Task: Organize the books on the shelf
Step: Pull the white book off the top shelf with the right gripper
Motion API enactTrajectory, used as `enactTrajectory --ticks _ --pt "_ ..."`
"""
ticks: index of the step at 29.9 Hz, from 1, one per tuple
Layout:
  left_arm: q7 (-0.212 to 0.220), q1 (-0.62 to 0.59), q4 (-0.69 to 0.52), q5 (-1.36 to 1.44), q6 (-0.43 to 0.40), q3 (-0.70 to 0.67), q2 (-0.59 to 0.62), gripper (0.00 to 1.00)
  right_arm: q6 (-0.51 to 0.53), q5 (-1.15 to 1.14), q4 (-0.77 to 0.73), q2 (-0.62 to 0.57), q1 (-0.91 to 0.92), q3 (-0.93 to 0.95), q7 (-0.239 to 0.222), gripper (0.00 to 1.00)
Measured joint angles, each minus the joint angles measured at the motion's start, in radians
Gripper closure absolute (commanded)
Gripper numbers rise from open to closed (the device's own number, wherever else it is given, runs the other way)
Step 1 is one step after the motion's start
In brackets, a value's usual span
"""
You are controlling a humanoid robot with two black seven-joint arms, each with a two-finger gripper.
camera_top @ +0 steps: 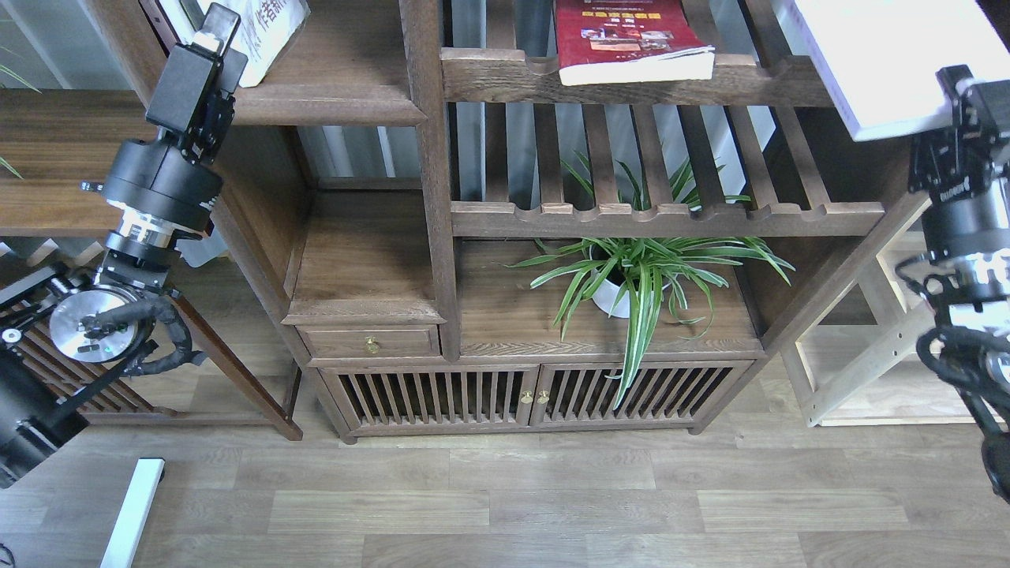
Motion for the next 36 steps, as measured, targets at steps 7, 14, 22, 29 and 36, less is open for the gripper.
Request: enactTrajectory --ticks 7,14,22,29,36 --pt "0.000 0.000 0.012 0.003 0.000 0.006 -0.018 0.02 0.001 0.000 0.001 -0.100 -0.143 0.009 0.002 0.97" --pt "0.000 -0.016 0.017 0.027 0.000 0.001 -0.071 0.02 0.000 -0.002 0.000 -0.113 -0.218 0.052 0.010 0.97" --pt "0.009 -0.002 0.012 0.057 0.000 0.008 -0.090 0.03 0.000 0.002 0.000 -0.111 -0.238 0.109 0.019 0.98" --pt "0.032 0.008 0.005 0.061 0.000 0.011 -0.116 0.03 0.000 0.002 0.003 -0.116 -0.242 0.114 0.016 0.98" --pt "0.047 0.015 0.003 0.081 0.000 0.016 -0.151 0.03 0.000 -0.006 0.004 -0.121 -0.262 0.107 0.011 0.98"
